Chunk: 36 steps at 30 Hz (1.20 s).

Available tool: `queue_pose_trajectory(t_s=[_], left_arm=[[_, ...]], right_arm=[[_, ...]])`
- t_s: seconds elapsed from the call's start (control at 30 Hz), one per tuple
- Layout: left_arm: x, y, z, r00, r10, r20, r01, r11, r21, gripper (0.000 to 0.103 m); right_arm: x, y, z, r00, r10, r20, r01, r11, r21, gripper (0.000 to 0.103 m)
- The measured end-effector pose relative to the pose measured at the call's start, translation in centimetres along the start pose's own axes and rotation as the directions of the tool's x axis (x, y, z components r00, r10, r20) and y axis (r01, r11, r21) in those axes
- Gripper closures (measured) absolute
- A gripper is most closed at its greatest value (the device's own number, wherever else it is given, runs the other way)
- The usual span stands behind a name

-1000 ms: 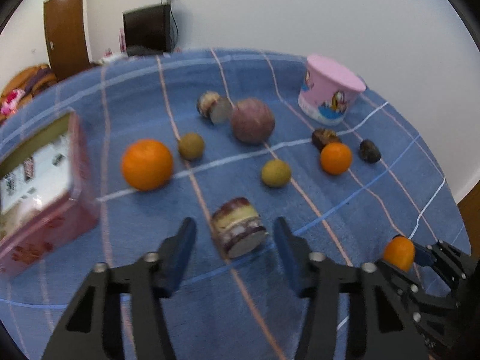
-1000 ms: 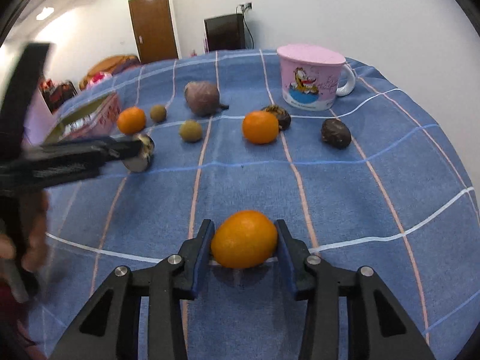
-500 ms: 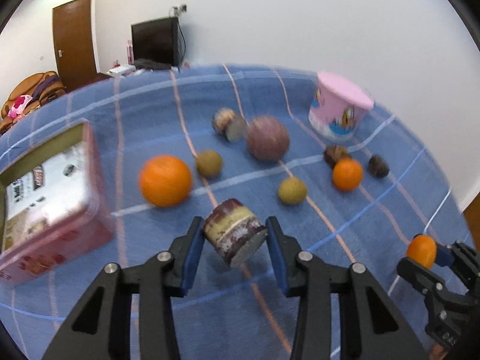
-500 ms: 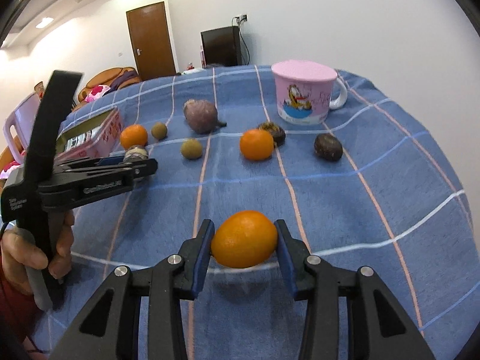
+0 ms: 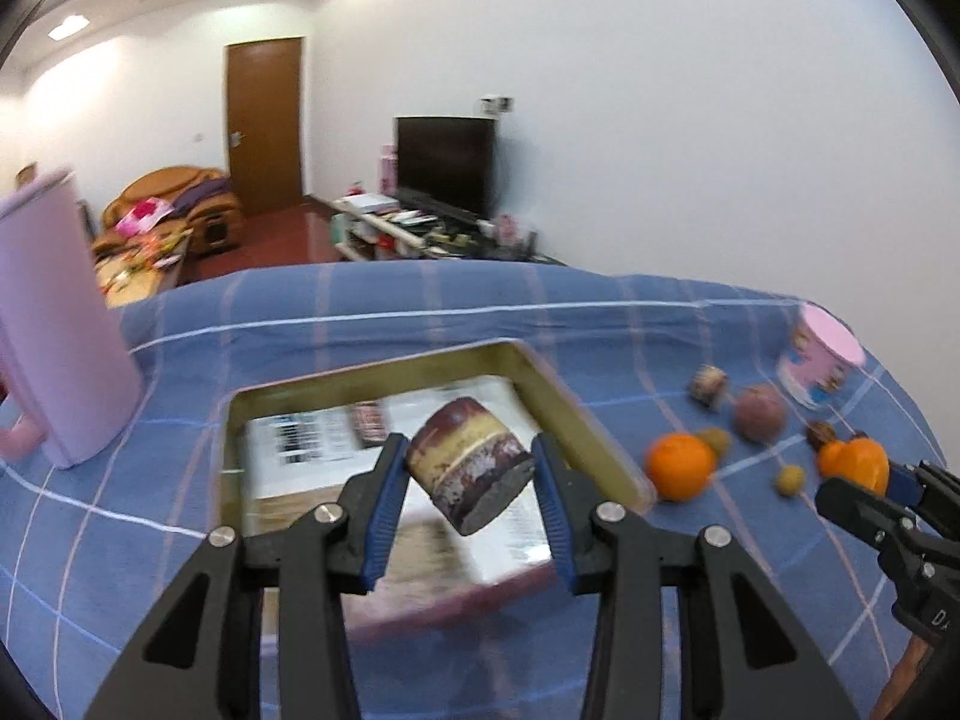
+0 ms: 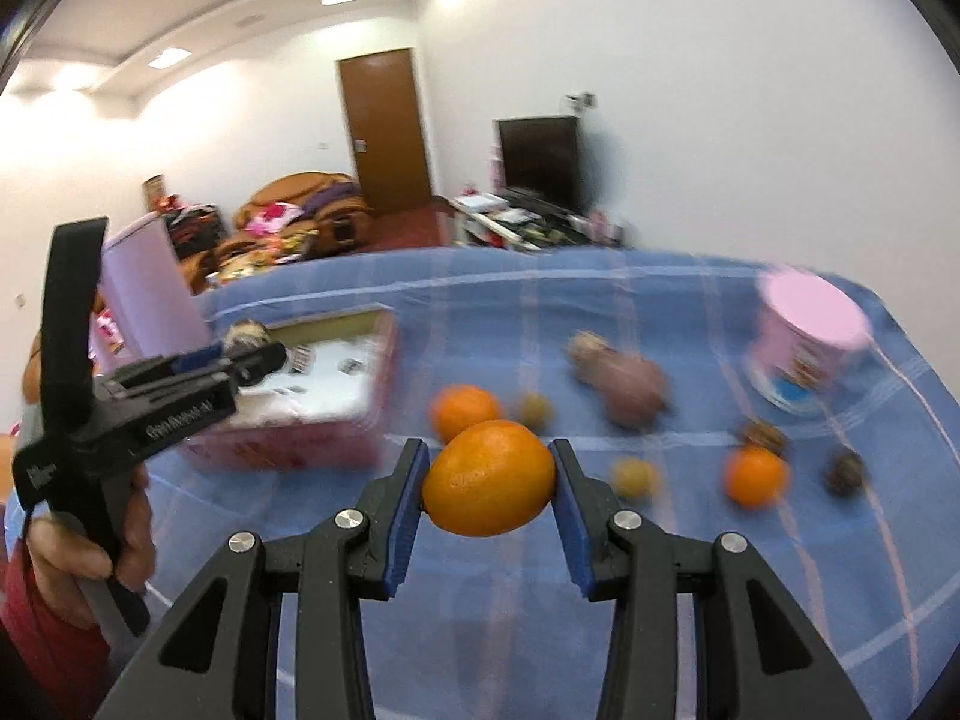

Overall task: Organize fruits
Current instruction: 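Carry the can and orange into the pink tin box and release both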

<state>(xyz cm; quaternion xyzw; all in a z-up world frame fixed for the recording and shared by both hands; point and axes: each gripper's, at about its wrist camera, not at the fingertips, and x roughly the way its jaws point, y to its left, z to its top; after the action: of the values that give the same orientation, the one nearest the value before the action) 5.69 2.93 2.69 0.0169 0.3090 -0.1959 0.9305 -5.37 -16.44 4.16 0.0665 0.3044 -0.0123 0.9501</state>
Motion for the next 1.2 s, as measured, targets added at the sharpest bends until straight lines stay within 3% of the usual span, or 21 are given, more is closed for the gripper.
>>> queue_pose_trajectory(t_s=[0.13,0.23,0.47,0.73,0.93,0.97,1.03,1.07,1.13,1.2], left_arm=[[1.5,3.0,-0.6,0.998,0.040,-0.048,-0.043,0.997,-0.057,0.060],[2.4,3.6,-1.0,0.993,0.086,-0.083,-0.091,0.995,-0.048,0.060],[3.5,3.5,-1.2,0.976,0.185,-0.119,-0.190,0.981,-0.027,0.060],[4.4,2.9,-1.4,0.961,0.225,-0.163,-0.230,0.973,-0.013,0.060],[4.5,2.8,-1.7,0.955,0.244,-0.167,-0.248,0.969,-0.003,0.060],[4.5,2.7,-1.8,0.954,0.249,-0.170,-0.253,0.967,-0.002,0.059],[4.7,2.7,-1.7,0.951,0.257,-0.172,-0.261,0.965,-0.003,0.059],[4.6,2.7,-1.7,0.950,0.262,-0.171,-0.267,0.964,-0.003,0.058],[4.2,2.6,-1.5,0.946,0.282,-0.157,-0.286,0.958,0.001,0.054],[3.6,2.4,-1.3,0.945,0.303,-0.121,-0.305,0.952,0.001,0.028]], right_arm=[[3.8,3.9,1.8,0.997,0.070,0.012,-0.070,0.997,-0.008,0.060],[7.2,6.0,2.6,0.995,0.100,-0.005,-0.100,0.995,0.002,0.060],[11.6,7.2,2.3,0.992,0.122,-0.034,-0.122,0.992,0.019,0.060],[12.7,6.5,1.6,0.981,0.182,-0.067,-0.177,0.982,0.068,0.060],[12.0,5.9,1.3,0.969,0.245,-0.037,-0.240,0.965,0.101,0.059],[11.8,5.7,1.3,0.968,0.250,-0.027,-0.246,0.963,0.111,0.058],[11.5,5.6,1.4,0.968,0.250,-0.008,-0.247,0.962,0.119,0.045],[11.2,5.4,1.5,0.970,0.242,0.009,-0.242,0.962,0.124,0.038],[10.2,4.9,1.7,0.974,0.218,0.059,-0.224,0.966,0.132,0.038],[9.2,4.4,1.9,0.982,0.156,0.109,-0.170,0.976,0.136,0.038]])
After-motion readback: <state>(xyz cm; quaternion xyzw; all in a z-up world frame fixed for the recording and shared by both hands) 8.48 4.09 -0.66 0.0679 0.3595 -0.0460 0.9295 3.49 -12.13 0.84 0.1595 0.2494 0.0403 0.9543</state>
